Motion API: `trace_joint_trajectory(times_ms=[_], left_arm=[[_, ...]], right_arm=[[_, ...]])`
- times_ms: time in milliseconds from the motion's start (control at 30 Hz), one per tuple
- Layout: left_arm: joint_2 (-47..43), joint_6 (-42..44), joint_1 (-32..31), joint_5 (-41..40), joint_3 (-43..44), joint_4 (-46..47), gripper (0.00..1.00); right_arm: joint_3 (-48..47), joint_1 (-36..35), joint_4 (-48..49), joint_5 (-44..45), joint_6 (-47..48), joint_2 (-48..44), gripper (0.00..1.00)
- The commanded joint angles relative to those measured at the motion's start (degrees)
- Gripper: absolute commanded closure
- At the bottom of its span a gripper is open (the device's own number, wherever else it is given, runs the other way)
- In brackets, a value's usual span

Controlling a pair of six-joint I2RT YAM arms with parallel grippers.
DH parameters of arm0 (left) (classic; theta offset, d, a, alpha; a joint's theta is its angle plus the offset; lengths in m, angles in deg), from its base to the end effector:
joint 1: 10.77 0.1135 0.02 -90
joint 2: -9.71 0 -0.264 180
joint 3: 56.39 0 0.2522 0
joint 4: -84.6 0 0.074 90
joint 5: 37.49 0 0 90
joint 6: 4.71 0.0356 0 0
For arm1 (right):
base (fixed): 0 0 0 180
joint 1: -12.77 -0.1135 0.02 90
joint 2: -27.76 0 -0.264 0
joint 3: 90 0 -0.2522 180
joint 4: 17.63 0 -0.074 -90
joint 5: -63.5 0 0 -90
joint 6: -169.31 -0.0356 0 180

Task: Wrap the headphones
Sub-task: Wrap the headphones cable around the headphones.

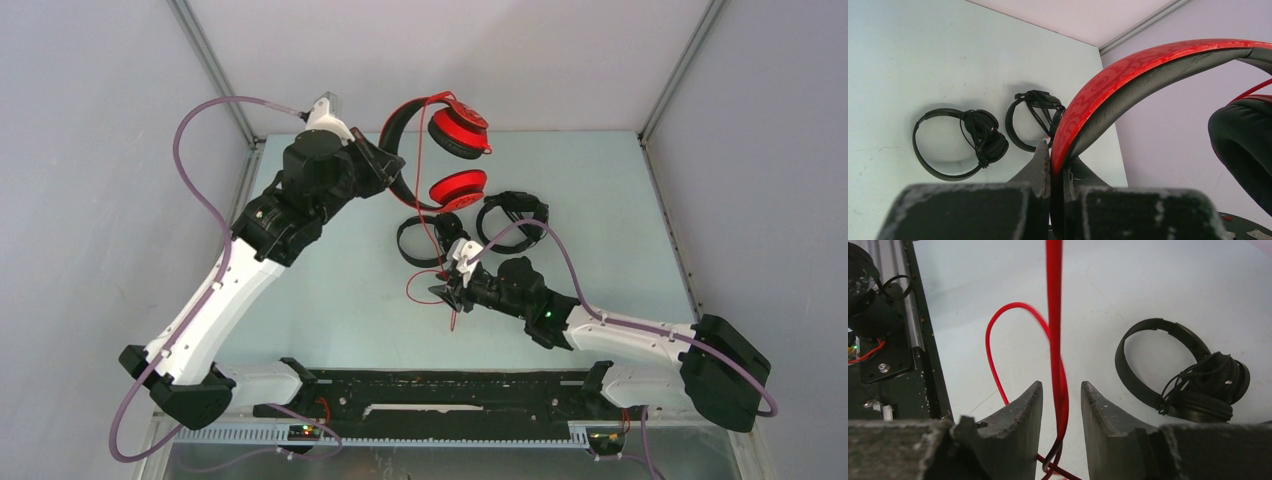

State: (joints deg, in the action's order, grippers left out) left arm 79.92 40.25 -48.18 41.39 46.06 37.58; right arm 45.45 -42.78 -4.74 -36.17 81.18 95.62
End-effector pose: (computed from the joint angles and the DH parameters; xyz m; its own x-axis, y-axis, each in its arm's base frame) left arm 0.2022 -0.1460 0.4687 -0.4602 -0.5222 -0.7180 0.1732 0.7404 -0.6494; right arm 0.1418 0.2173 0.2385 -0.0727 -0.1628 -0.9840 -0.9092 0.4163 -0.0017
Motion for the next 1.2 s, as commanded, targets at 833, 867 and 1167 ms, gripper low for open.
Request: trace_joint_trajectory(times_ms=[833, 867, 1167], left_arm=[[-1.1, 3.7, 6.3, -0.8, 10.0, 0.7, 1.0], [-1.2, 4.1, 6.5, -1.2, 10.1, 0.6, 1.0], [-1.5, 6.8, 7.9, -4.5, 11.6, -1.3, 1.0]], right_arm=[[6.9, 10.2, -14.6, 8.4, -14.1, -9.3, 0.65], [7.1, 10.9, -15.4, 8.2, -14.6, -9.9, 0.66], [7.7, 15.7, -20.5, 6.2, -19.9, -13.4, 0.62]])
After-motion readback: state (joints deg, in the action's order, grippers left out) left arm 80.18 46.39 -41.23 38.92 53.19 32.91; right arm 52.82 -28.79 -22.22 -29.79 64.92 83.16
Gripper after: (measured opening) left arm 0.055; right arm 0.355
